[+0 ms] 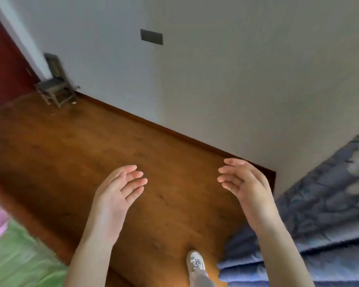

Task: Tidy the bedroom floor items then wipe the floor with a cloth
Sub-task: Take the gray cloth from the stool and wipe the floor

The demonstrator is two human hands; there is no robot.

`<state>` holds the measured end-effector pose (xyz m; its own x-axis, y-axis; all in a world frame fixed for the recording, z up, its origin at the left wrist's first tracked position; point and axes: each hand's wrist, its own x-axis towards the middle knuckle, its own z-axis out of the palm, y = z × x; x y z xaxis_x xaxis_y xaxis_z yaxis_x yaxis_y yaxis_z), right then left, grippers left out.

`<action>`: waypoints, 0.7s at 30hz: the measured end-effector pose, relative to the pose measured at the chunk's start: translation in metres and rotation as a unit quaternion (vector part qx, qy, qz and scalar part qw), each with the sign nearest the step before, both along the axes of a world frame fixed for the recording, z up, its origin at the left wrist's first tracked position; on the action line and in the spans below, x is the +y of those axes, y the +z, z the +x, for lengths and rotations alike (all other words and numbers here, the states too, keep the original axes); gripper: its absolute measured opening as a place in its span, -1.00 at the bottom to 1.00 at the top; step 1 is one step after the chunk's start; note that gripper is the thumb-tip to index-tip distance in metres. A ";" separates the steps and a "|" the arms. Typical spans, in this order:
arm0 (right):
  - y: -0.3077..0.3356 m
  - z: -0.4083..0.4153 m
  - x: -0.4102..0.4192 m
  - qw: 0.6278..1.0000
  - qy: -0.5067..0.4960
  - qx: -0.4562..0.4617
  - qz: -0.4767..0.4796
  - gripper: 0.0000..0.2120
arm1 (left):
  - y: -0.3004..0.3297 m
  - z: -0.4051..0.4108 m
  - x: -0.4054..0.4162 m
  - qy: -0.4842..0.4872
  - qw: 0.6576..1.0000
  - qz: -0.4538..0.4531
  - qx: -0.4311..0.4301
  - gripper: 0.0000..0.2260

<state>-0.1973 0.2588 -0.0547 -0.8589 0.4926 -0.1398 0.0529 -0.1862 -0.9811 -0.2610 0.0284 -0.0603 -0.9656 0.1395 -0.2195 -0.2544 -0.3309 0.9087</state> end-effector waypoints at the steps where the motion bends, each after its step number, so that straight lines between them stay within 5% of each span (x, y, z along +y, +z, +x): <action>1: 0.000 -0.019 0.002 1.000 0.022 -0.005 0.001 -0.76 | -0.003 -0.008 0.001 0.015 1.000 -0.001 -0.003 -0.73; 10: 0.002 -0.165 0.001 0.978 0.206 -0.027 -0.023 -0.84 | -0.008 -0.074 -0.007 0.200 0.980 0.018 -0.010 -0.75; 21: -0.026 -0.272 -0.047 0.948 0.312 -0.066 -0.003 -0.84 | -0.029 -0.124 -0.044 0.338 0.938 0.059 -0.054 -0.79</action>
